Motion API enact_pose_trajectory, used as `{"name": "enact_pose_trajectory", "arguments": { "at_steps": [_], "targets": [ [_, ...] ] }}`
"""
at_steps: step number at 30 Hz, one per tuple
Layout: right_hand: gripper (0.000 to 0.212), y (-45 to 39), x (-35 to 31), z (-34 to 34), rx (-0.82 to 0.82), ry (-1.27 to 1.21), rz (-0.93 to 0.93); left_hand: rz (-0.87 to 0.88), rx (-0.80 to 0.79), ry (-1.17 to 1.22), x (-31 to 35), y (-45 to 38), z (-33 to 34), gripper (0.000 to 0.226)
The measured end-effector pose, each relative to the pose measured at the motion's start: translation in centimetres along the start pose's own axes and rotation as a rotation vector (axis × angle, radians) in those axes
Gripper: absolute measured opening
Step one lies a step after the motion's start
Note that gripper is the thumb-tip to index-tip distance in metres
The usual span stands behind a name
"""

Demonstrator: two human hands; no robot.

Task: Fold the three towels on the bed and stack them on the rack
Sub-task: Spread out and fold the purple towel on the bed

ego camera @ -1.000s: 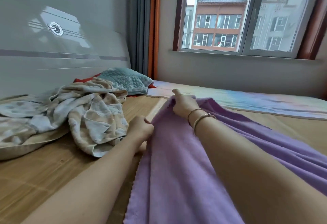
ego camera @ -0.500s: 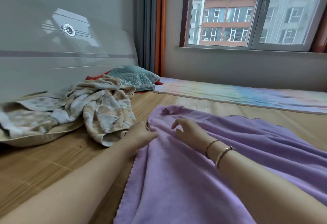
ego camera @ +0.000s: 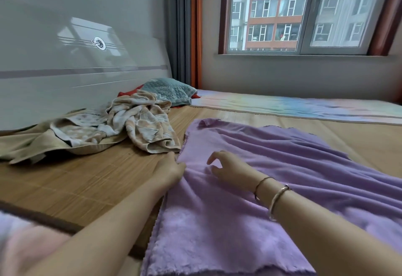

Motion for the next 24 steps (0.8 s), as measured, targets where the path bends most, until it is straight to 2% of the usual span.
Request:
{"name": "enact_pose_trajectory", "arguments": {
  "at_steps": [1,3,6,10,13,15,17,19,21,22,24],
  "targets": [
    [0.026,0.8,0.1,-0.1,-0.008,0.0,0.024,-0.016,0.009,-0.043,-0.4,0.5,0.0,0.013],
    [0.03,1.9,0.3,-0.2,-0.022,0.013,0.068,-0.072,0.008,-0.172,-1.8,1.2,0.1,0.033],
    [0.032,4.5,1.3,-0.6,-0.05,0.057,0.103,-0.11,0.051,-0.251,-2.5,2.6,0.0,0.042],
    [0.035,9.2,3.1,-3.0,0.002,0.073,0.161,-0.076,0.041,-0.369,-1.4,5.3,0.0,0.065],
    [0.037,14.1,4.6,-5.9,0.061,0.08,0.189,0.087,0.097,-0.559,1.1,8.6,0.1,0.05],
    [0.036,17.7,5.9,-7.9,0.092,0.095,0.215,0.265,0.039,-0.526,3.4,11.0,1.8,0.038],
    [0.041,21.3,7.2,-9.7,0.132,0.106,0.269,0.466,-0.101,-0.393,5.7,13.6,4.4,0.045],
    [0.057,25.1,8.4,-11.8,0.171,0.15,0.322,0.614,-0.302,-0.203,8.1,17.0,6.9,0.058],
    [0.061,28.7,10.0,-13.4,0.173,0.206,0.39,0.72,-0.416,-0.219,9.8,19.7,9.1,0.066],
    [0.06,30.2,10.8,-13.9,0.161,0.224,0.425,0.764,-0.405,-0.292,10.2,20.5,9.8,0.062],
    [0.063,33.1,12.8,-14.8,0.141,0.265,0.488,0.859,-0.307,-0.402,10.9,21.0,10.4,0.035]
  ]
}}
Point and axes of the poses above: each hand's wrist, its own y-axis away from the middle knuckle, its own z-axis out of the palm, x = y × z, the point moved 6 cm from there along -y, towards the middle knuckle, and after that the axes turned 1 degree about -y, right-handed, at the moved point
